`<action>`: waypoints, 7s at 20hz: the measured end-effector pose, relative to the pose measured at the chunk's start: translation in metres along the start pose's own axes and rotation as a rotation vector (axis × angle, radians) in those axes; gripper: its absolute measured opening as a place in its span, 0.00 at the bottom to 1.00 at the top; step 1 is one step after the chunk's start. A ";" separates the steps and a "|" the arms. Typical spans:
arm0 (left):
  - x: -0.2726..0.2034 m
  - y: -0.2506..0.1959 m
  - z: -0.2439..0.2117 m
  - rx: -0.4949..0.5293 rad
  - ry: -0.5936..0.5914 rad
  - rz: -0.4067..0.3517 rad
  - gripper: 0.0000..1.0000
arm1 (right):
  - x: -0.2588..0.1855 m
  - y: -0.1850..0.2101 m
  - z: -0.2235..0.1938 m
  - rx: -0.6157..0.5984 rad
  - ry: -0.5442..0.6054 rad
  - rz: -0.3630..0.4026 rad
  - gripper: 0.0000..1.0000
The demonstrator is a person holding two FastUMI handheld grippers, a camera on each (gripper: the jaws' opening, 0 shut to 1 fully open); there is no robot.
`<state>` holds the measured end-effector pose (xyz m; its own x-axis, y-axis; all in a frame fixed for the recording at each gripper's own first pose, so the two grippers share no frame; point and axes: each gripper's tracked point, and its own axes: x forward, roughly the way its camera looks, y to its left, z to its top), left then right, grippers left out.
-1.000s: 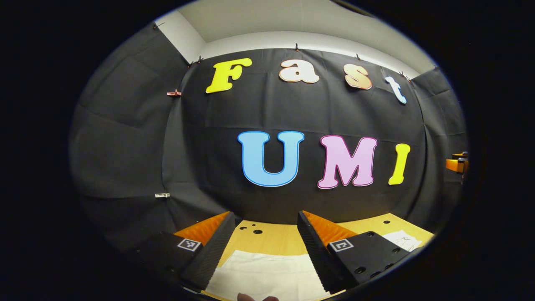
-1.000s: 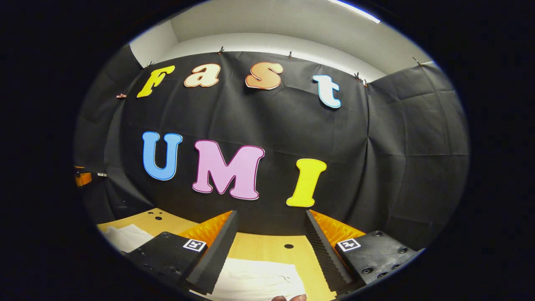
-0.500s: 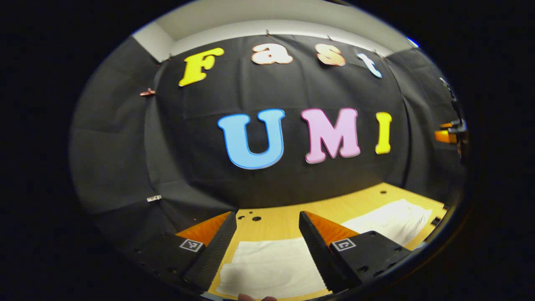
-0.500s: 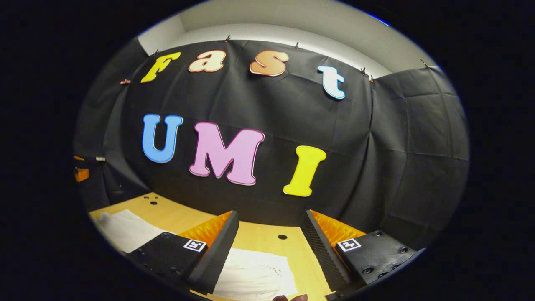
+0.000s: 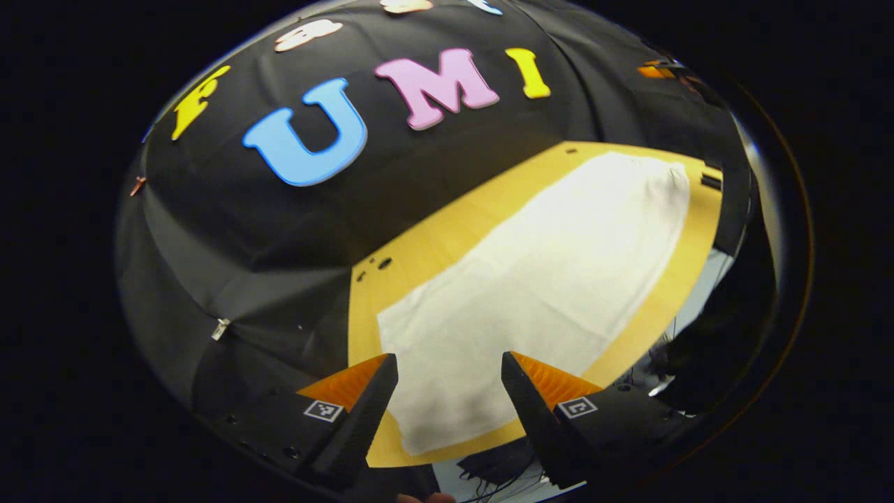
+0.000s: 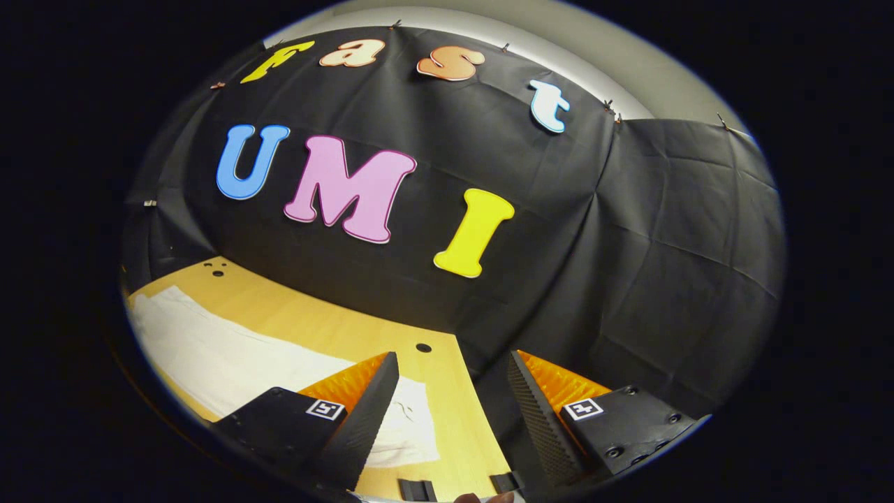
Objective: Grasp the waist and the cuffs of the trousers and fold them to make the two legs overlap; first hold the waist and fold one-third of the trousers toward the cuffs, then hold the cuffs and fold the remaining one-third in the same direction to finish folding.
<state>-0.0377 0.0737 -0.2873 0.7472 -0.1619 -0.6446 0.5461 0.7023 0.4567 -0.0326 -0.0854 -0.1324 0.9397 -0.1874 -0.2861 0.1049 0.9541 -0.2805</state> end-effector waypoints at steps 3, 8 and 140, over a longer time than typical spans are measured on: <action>0.023 -0.016 -0.064 0.088 0.129 -0.080 0.96 | -0.001 -0.007 -0.020 -0.026 0.046 -0.022 0.97; 0.046 -0.017 -0.126 0.276 0.284 -0.190 0.95 | -0.005 -0.008 -0.040 -0.050 0.103 -0.038 0.97; 0.233 0.041 -0.007 -1.921 0.278 0.054 0.93 | 0.198 0.080 -0.276 1.301 0.792 -0.059 0.09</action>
<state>0.1561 0.0699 -0.4235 0.5692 -0.1562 -0.8072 -0.6938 0.4356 -0.5735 0.0723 -0.1110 -0.4639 0.5573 0.0988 -0.8244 0.7371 0.3982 0.5460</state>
